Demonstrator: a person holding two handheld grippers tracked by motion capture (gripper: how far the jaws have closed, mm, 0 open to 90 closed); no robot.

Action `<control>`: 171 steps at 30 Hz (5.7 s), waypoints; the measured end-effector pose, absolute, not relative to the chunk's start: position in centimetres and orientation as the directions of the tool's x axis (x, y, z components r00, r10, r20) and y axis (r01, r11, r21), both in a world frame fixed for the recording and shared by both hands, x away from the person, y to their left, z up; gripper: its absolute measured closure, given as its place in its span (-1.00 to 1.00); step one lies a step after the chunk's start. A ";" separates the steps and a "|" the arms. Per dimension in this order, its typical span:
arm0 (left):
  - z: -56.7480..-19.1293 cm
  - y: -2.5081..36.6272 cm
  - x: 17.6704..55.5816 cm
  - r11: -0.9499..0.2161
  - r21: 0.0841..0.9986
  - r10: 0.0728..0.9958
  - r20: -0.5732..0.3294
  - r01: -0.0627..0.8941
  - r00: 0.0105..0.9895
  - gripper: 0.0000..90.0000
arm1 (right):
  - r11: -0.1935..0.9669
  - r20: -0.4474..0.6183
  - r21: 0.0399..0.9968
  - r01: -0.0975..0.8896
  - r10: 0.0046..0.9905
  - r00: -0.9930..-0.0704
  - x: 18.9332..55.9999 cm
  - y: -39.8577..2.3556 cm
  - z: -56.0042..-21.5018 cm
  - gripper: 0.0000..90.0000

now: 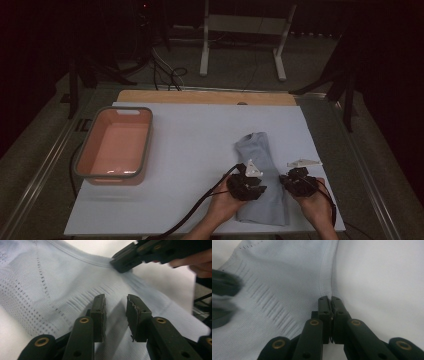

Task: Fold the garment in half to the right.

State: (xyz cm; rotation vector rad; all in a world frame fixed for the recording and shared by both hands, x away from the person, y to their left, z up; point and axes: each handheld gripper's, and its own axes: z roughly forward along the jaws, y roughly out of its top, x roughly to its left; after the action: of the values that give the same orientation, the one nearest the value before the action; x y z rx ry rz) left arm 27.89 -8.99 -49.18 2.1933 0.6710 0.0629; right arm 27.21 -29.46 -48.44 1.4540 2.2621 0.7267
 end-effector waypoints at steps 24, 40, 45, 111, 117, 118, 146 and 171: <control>-50.9 -10.0 28.8 -0.557 0.668 0.504 -0.199 0.492 0.841 0.68 | 0.321 -0.006 0.701 0.636 0.895 -0.445 24.6 -28.5 -46.6 0.35; -50.9 -9.9 28.4 -0.560 0.672 0.508 -0.182 0.483 0.842 0.69 | 0.393 -0.006 0.642 0.658 0.861 -0.508 25.5 -26.9 -48.9 0.92; -50.9 -9.8 28.3 -0.559 0.673 0.508 -0.184 0.484 0.842 0.68 | 0.417 -0.026 0.621 0.664 0.857 -0.514 25.6 -26.5 -49.4 0.94; -51.9 -6.7 34.2 -0.354 0.639 0.682 -0.324 0.684 0.656 -0.57 | 0.448 -0.018 0.589 0.672 0.839 -0.543 25.0 -26.2 -49.7 1.00; -52.0 -6.8 34.2 -0.371 0.635 0.675 -0.316 0.677 0.667 -0.50 | 0.450 -0.019 0.588 0.673 0.838 -0.545 25.0 -26.2 -49.7 1.00; -52.0 -6.8 34.1 -0.372 0.635 0.673 -0.318 0.677 0.668 -0.49 | 0.450 -0.018 0.587 0.673 0.839 -0.544 25.0 -26.2 -49.7 0.99; -51.6 -7.1 33.7 -0.324 0.595 0.615 -0.458 0.735 0.642 0.69 | 0.457 -0.017 0.584 0.671 0.833 -0.553 24.7 -26.3 -49.6 0.96; -50.9 -5.8 32.9 -0.341 0.634 0.633 -0.391 0.694 0.668 0.71 | 0.366 -0.019 0.610 0.702 0.893 -0.449 23.1 -26.8 -49.0 -0.44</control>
State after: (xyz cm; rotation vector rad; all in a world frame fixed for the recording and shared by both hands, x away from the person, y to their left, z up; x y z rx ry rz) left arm 32.88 -5.84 -50.85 2.0633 1.0225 -0.0949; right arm 23.06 -26.81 -49.03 1.3985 2.2849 0.7632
